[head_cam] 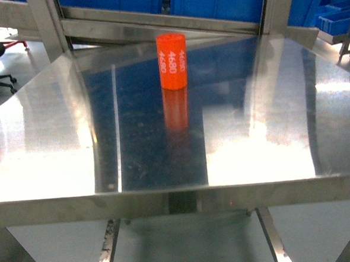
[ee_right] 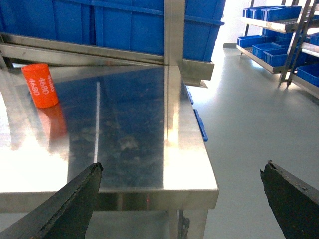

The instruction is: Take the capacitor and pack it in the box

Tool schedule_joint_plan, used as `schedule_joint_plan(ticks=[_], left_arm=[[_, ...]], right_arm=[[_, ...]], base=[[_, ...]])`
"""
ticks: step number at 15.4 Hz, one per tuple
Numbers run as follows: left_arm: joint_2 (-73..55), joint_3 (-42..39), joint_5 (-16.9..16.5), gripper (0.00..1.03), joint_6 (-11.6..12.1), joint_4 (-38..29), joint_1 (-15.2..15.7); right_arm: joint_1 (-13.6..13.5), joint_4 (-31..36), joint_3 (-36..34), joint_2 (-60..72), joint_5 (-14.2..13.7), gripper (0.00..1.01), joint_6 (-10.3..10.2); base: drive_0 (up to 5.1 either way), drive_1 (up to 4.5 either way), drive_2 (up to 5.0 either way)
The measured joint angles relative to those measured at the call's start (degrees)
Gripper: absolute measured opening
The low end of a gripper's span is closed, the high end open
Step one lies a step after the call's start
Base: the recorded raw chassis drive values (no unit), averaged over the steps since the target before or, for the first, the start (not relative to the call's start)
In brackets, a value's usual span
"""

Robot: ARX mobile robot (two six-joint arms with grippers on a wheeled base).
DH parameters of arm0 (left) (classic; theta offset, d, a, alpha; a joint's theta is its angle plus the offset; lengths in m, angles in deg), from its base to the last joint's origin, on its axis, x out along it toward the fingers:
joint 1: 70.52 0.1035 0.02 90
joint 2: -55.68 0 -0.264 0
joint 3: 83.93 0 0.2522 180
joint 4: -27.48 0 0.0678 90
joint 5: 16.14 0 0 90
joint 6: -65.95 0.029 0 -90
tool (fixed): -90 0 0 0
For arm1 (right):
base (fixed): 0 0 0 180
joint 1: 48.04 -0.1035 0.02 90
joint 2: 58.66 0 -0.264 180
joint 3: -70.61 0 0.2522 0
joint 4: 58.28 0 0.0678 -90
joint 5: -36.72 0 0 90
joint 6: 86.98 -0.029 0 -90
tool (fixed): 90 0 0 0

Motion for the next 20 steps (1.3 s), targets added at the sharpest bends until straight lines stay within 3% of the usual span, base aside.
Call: schedule_joint_plan(ticks=[16,17,18,19,20], left_arm=[[0.0,-0.02,0.04,0.98,0.0,-0.02,0.0],[-0.98,0.57,3.5,0.98,-0.9,2.05,-1.07],[-11.39,2.12,11.54,0.98,-3.15,-3.91,-1.9],[-28.94,6.47,12.28,0.98,-3.85,-17.81,2.54],[-38.34,9.49,10.01,0.98,-3.89,-25.81,3.28]], right_arm=[[0.0,0.0,0.0,0.0,0.02,0.98,0.04],[0.0,0.0,0.0,0.0,0.02,0.98,0.04],[0.0,-0.02,0.0,0.0,0.02,0.98,0.07],[0.0,0.07,0.0,0.0,0.02,0.98,0.04],[0.0,-0.04,0.0,0.0,0.02,0.98,0.02]], base=[[0.0,0.0,0.0],[0.0,0.0,0.0],[0.0,0.0,0.0],[0.0,0.0,0.0],[0.0,0.0,0.0]])
